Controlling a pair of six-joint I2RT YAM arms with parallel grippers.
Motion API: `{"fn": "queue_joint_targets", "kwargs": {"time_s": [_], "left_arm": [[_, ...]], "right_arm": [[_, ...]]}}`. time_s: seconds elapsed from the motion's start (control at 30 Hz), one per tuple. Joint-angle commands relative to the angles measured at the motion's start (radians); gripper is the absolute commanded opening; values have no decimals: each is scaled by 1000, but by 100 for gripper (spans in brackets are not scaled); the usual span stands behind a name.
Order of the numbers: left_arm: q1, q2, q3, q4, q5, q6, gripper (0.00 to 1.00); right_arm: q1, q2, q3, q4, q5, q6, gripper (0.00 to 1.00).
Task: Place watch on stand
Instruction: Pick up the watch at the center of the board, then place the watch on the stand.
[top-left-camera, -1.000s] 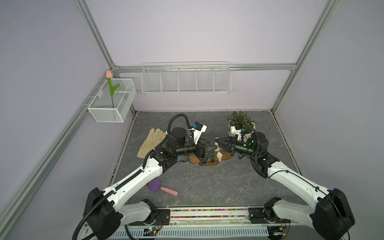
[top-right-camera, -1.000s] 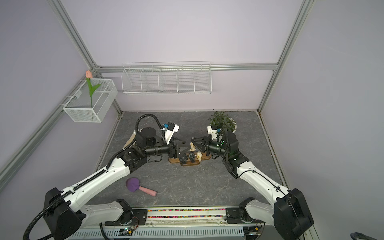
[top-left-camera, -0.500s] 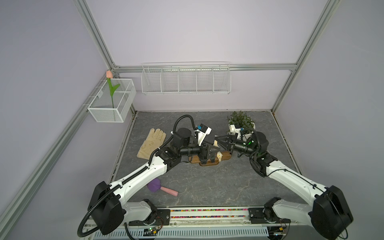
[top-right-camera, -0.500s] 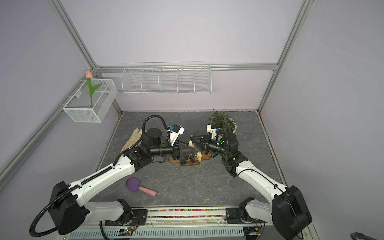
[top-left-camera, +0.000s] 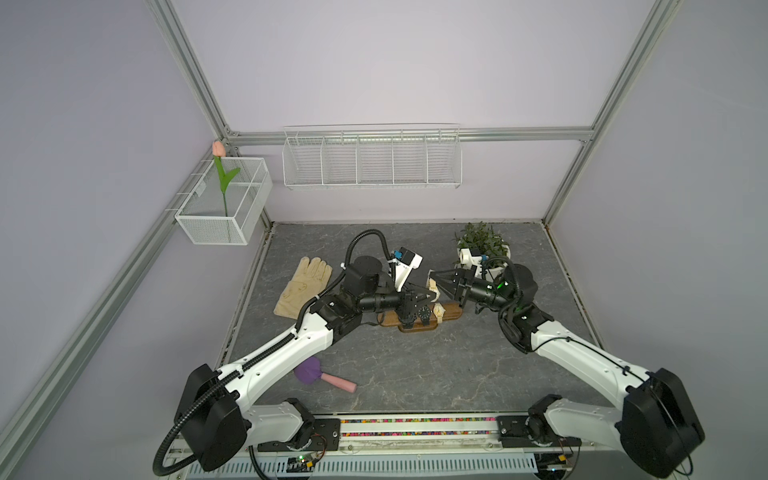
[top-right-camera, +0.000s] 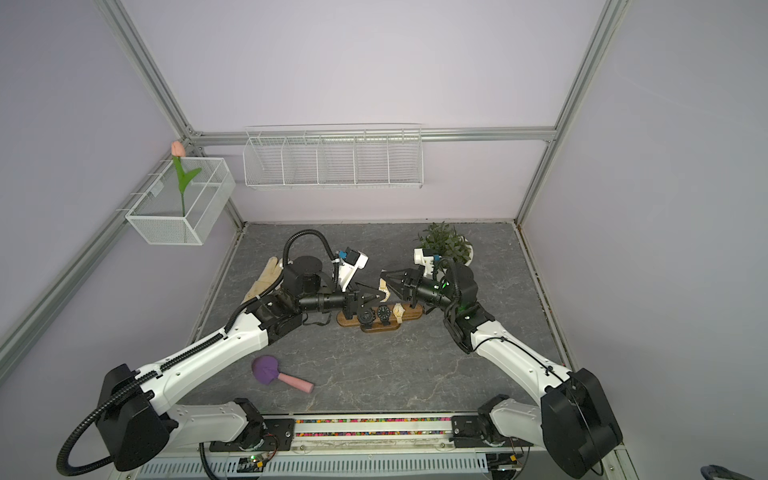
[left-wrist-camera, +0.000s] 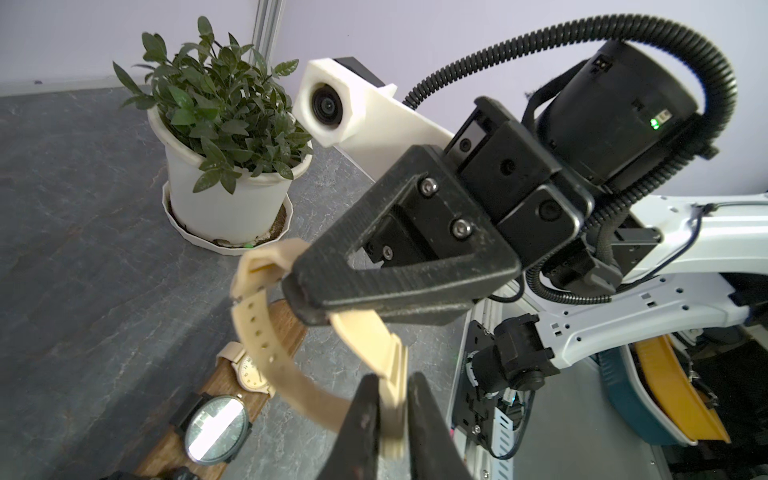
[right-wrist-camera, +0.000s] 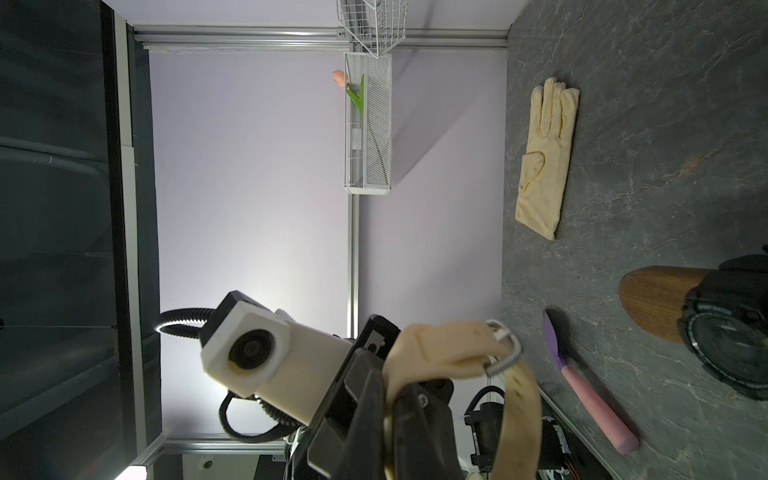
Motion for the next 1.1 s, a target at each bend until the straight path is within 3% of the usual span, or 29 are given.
{"fn": "queue_joint_targets", "kwargs": {"time_s": [0.0, 0.2, 0.4, 0.53, 0.83, 0.97, 1.07], "left_arm": [[-4, -9, 10, -7, -7, 6, 10], [-4, -11, 12, -13, -24, 6, 0], [-2, -23, 3, -17, -53, -15, 0], [-3, -59, -19, -41, -119, -55, 0], [20, -277, -188, -86, -343, -133, 0], [76, -350, -263, -111, -343, -183, 0], [173, -380, -339, -68, -263, -245, 0]], "right_arm": [[-9, 9, -18, 48, 2, 66, 7], [-11, 11, -24, 58, -3, 63, 10], [-15, 3, -32, 24, -6, 10, 41], [-14, -10, -25, -56, -16, -56, 51], [-24, -41, 34, -358, -26, -320, 53], [-44, -64, 118, -654, 44, -551, 50], [-46, -84, 206, -891, 166, -726, 48]]}}
